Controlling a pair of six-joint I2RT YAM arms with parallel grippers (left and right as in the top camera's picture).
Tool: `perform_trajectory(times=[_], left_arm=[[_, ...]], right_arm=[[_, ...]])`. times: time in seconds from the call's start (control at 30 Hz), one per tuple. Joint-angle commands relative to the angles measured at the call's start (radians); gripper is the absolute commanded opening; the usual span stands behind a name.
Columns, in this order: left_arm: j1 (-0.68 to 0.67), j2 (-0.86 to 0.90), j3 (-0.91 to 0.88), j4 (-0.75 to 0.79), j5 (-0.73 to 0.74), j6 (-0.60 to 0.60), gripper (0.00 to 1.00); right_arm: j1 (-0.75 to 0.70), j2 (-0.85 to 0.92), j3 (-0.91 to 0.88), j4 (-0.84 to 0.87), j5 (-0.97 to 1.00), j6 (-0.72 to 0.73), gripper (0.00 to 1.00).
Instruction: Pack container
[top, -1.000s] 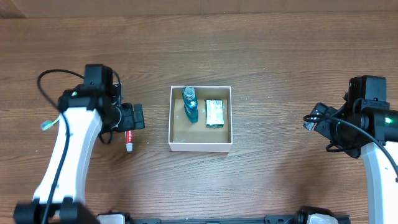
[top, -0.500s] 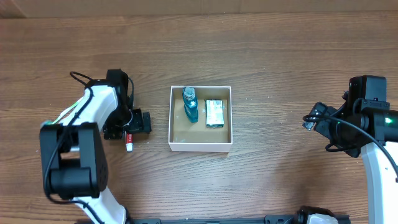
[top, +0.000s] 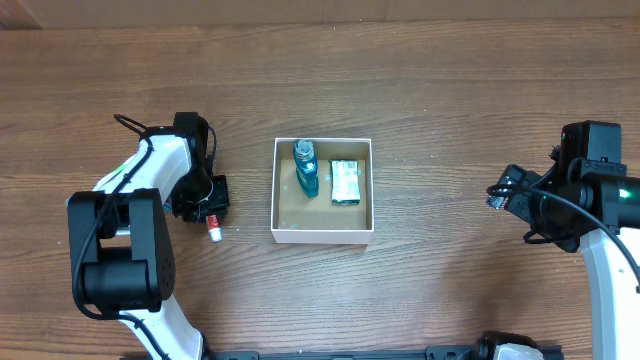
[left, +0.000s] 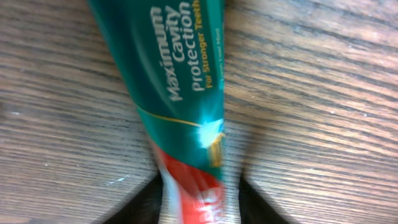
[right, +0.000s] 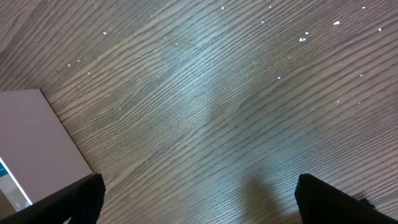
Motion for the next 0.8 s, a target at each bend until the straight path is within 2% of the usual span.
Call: perform_trajectory(times=[0.0, 0.2, 0.33, 0.43, 0.63, 0.77], left_arm=[[0.005, 0.042, 0.001, 0.023, -0.017, -0.004, 0.30], [0.005, 0.041, 0.005, 0.025, -0.024, -0.002, 0.27], [0.004, 0.040, 0.036, -0.002, -0.065, -0.002, 0.08], [0.004, 0.040, 0.090, -0.045, -0.068, -0.002, 0.04], [-0.006, 0.019, 0.250, -0.181, -0.068, -0.016, 0.04], [-0.061, -0.086, 0.376, -0.239, -0.064, -0.016, 0.04]], right_arm=[[-0.003, -0.011, -0.005, 0.005, -0.002, -0.003, 1.00], [-0.003, -0.011, -0.005, 0.008, -0.002, -0.003, 1.00], [-0.003, -0.011, -0.006, 0.007, -0.002, -0.003, 1.00], [-0.003, -0.011, -0.005, 0.007, -0.002, -0.003, 1.00], [-0.003, -0.011, -0.005, 0.008, -0.002, -0.003, 1.00], [-0.003, -0.011, -0.005, 0.013, -0.002, -0.003, 1.00]])
